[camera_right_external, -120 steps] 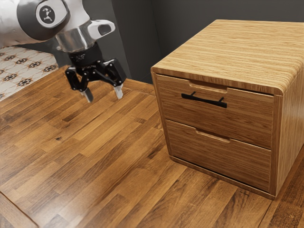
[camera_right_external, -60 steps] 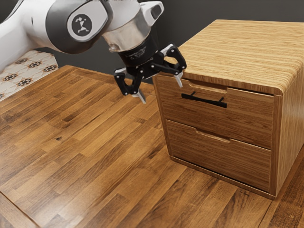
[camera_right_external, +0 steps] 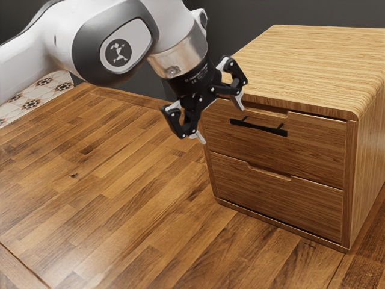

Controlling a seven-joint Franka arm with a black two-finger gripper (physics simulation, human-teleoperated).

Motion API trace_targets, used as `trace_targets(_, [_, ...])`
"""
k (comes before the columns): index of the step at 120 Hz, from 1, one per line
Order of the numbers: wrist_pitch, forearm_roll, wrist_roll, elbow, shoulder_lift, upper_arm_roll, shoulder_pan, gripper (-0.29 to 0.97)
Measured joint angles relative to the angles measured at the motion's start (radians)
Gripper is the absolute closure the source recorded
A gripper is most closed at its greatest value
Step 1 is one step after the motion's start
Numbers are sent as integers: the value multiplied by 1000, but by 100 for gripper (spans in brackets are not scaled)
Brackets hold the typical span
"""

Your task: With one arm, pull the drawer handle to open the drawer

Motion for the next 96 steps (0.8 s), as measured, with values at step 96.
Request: trace_targets(96, [135,6,-351,-56,-7,-2,-59,0])
